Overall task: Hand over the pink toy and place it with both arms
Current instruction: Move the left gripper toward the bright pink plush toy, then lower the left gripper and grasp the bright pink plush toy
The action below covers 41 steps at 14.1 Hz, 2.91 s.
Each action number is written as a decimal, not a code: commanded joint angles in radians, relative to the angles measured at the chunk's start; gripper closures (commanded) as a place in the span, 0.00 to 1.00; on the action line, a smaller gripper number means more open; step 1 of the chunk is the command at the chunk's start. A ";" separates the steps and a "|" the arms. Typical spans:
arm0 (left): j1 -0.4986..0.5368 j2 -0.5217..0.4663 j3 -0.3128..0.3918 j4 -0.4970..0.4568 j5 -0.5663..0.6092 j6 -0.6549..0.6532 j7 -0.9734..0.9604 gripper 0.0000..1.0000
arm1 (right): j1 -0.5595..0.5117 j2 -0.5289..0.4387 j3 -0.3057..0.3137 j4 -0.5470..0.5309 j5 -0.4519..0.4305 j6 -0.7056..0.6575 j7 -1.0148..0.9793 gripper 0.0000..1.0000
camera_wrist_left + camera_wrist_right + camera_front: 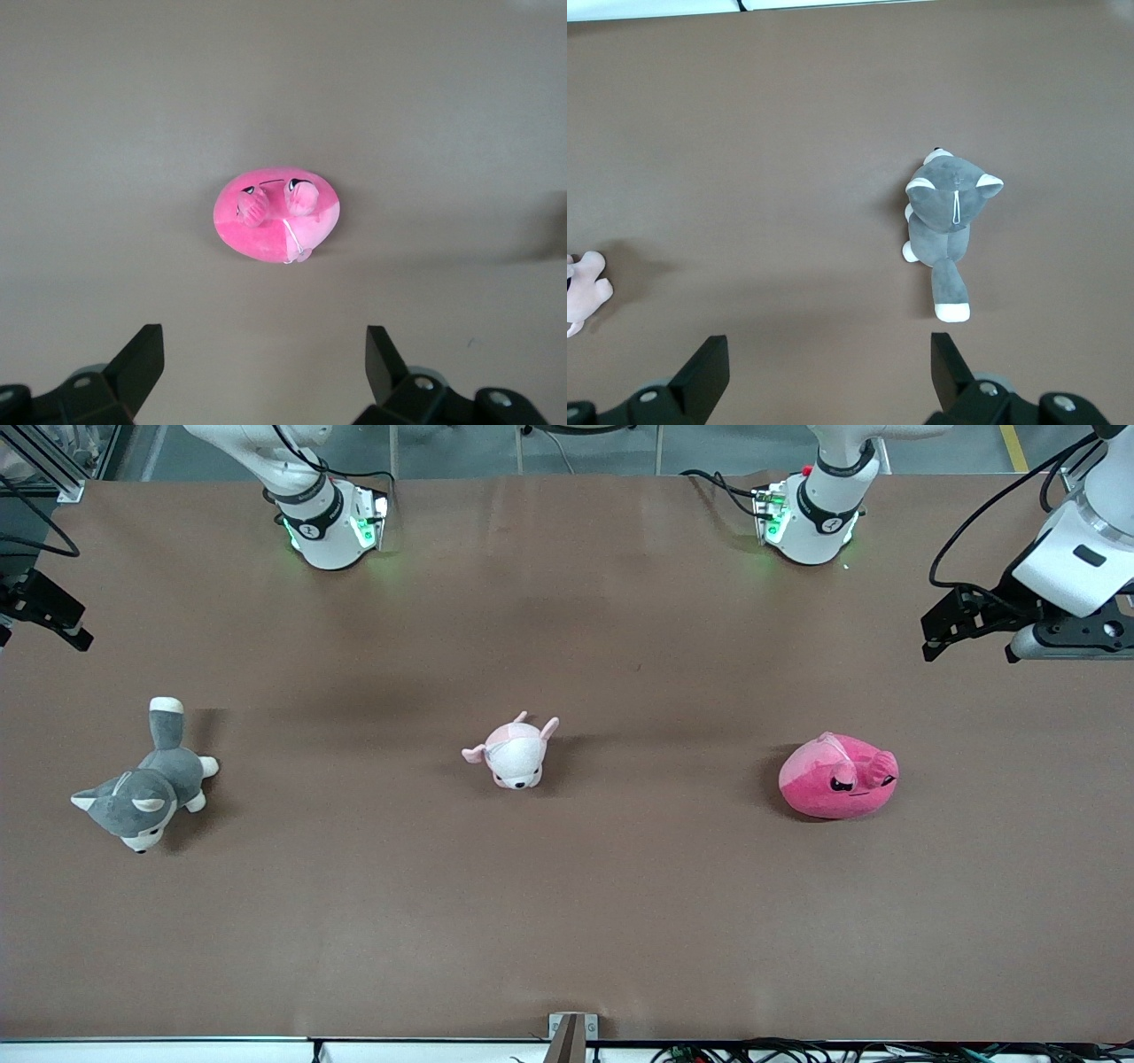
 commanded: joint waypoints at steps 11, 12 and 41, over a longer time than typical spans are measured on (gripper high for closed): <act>0.058 0.184 0.003 0.060 -0.012 0.039 0.040 0.00 | 0.001 -0.001 -0.003 0.004 -0.012 -0.010 -0.005 0.00; 0.058 0.190 0.003 0.040 -0.015 0.063 0.036 0.00 | 0.001 -0.001 -0.002 0.004 -0.012 -0.011 -0.008 0.00; 0.065 0.415 -0.024 -0.135 -0.015 0.298 -0.010 1.00 | 0.015 0.004 0.000 -0.051 -0.041 -0.005 -0.010 0.00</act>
